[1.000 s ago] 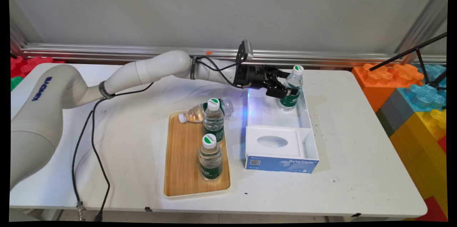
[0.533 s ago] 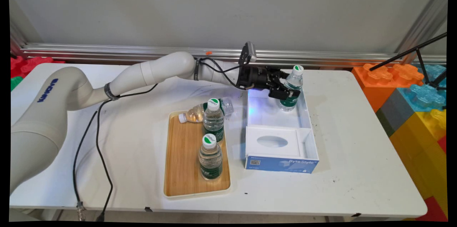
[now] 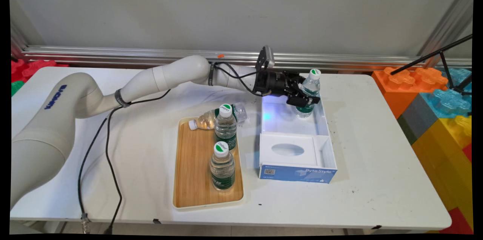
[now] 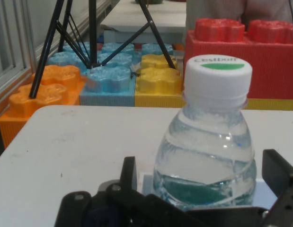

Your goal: Pick up the green bottle from the white box, then place the picked object on the tray

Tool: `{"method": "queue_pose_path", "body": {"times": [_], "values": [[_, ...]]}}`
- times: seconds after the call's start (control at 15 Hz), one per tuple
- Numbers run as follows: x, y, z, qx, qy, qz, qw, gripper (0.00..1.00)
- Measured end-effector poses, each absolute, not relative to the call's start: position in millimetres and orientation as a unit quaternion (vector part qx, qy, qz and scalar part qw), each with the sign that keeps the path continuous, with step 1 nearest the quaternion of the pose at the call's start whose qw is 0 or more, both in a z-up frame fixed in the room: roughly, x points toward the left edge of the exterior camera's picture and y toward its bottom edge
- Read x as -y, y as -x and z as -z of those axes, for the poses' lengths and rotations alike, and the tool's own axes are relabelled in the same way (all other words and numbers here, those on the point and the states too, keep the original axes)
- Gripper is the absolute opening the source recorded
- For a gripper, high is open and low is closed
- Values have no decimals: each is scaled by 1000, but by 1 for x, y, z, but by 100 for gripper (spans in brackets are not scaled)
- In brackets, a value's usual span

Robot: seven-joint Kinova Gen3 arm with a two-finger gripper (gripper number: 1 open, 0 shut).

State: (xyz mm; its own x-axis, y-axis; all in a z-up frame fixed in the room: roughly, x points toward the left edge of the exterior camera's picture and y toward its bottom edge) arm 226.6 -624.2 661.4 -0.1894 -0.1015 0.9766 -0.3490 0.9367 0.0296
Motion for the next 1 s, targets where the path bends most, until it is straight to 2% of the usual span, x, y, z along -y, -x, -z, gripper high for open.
{"method": "queue_pose_path", "body": {"times": [0.27,0.33,1.0], "values": [[627,-224,-660,766,-141,-105,618,100],[628,-224,-659,766,-139,-107,618,0],[630,-223,-663,766,-135,-111,618,0]]}}
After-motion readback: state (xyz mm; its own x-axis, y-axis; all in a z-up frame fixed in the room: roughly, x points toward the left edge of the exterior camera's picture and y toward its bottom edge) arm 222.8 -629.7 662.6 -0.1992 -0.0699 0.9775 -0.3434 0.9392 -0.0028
